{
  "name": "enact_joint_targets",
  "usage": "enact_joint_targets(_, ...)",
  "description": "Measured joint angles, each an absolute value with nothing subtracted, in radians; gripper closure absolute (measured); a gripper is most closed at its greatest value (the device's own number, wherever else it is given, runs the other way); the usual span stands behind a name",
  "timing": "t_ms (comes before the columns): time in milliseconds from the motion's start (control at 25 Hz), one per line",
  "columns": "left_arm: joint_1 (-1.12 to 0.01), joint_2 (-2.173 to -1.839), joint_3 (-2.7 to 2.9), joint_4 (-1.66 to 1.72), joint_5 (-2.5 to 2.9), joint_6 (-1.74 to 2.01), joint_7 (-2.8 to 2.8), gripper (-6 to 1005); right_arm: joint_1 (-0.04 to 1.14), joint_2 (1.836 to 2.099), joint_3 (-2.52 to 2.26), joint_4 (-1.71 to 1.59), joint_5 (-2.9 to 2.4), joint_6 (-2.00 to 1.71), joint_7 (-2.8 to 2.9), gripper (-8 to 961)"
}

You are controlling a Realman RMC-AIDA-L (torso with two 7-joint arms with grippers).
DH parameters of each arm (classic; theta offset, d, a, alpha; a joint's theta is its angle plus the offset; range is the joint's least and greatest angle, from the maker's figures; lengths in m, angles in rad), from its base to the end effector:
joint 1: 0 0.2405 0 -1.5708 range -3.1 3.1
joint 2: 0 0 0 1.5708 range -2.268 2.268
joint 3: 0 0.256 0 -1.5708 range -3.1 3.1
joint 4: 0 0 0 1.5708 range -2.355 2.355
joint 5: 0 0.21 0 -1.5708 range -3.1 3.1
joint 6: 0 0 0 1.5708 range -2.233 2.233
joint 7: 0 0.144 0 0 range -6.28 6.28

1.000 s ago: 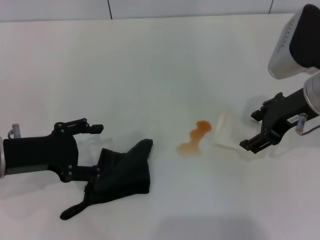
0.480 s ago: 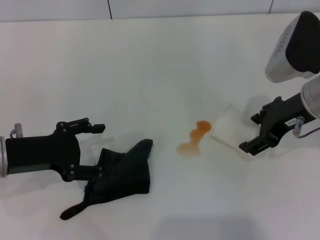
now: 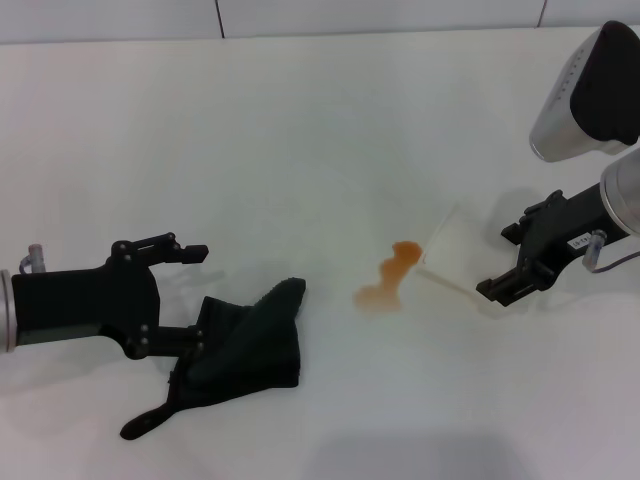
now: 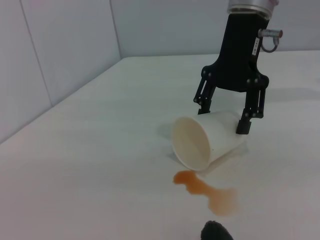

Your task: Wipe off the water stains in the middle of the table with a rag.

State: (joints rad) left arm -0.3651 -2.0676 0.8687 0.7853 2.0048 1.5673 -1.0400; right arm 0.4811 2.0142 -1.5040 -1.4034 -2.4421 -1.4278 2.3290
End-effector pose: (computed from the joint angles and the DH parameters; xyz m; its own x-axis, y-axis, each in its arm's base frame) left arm -0.2947 0.2896 -0.0004 0.9527 0.0470 0.3002 0.1275 -0.9586 -0.2546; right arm 0.1930 0.3430 -0.0020 0.8718 -0.4390 0.2171 -0.3434 -0.8640 -0.3682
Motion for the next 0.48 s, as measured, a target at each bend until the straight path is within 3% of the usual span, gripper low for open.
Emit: enact_joint_targets(480,-0.367,-2.071,0.868,0.785,2.005,1.565,-1.040,151,0.494,2.014,-1.504,-1.391,-2.442,-1.428,2.349,141)
